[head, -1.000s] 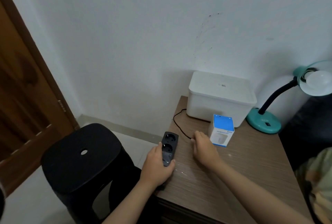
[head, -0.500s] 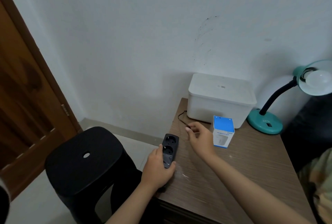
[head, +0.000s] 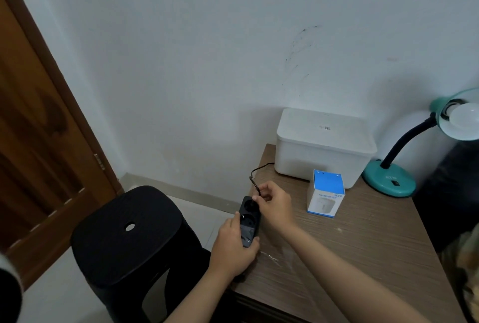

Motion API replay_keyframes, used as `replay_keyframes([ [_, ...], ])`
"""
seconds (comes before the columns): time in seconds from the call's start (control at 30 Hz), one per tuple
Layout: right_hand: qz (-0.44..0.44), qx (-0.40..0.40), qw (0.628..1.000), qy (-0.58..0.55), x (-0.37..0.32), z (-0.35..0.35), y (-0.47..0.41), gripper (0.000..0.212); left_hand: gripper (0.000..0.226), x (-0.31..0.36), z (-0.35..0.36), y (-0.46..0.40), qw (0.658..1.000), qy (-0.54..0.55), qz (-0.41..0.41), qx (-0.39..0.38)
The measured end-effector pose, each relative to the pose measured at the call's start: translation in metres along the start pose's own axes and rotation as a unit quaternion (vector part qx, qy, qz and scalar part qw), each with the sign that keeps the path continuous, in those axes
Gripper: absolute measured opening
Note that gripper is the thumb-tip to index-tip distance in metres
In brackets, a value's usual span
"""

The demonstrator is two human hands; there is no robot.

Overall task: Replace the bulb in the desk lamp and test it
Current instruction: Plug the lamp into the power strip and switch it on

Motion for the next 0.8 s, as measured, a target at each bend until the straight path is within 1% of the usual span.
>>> replay_keyframes([
  [0.1,-0.013,0.001,1.000,0.018,0.003,0.002,0.000,0.011,0.064,-0.001,0.000,0.000,1.000,-0.001,0.000,0.002],
  [0.23,-0.012,0.005,1.000,0.020,0.006,0.006,-0.004,0.012,0.056,0.000,0.000,0.000,1.000,0.004,0.007,0.005],
  [0.43,-0.012,-0.001,1.000,0.022,0.011,0.017,-0.003,0.014,0.065,-0.001,0.000,-0.001,1.000,0.010,0.006,0.006],
  [0.53,-0.021,0.013,0.999,0.024,0.011,0.018,0.000,0.013,0.066,-0.002,0.000,-0.001,1.000,0.016,0.006,0.003],
  [0.63,-0.031,0.017,0.998,0.044,0.011,0.017,0.002,0.019,0.067,-0.002,0.000,-0.001,1.000,0.014,0.005,0.003],
  [0.7,-0.024,0.022,0.999,0.030,0.012,0.016,0.004,0.022,0.068,-0.002,0.001,-0.001,1.000,0.011,0.004,0.003],
  [0.8,-0.003,0.040,0.999,-0.001,0.018,0.015,0.007,0.016,0.069,-0.003,0.001,-0.001,1.000,0.010,0.000,0.004],
])
Point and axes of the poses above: each hand's wrist, its own y-axis away from the middle knuckle, its own z-axis out of the palm, x = y × z, the point moved 4 cm from there along -y, towards the middle knuckle, and after that the axes turned 14 degrees about -x, right-handed, at the moved point
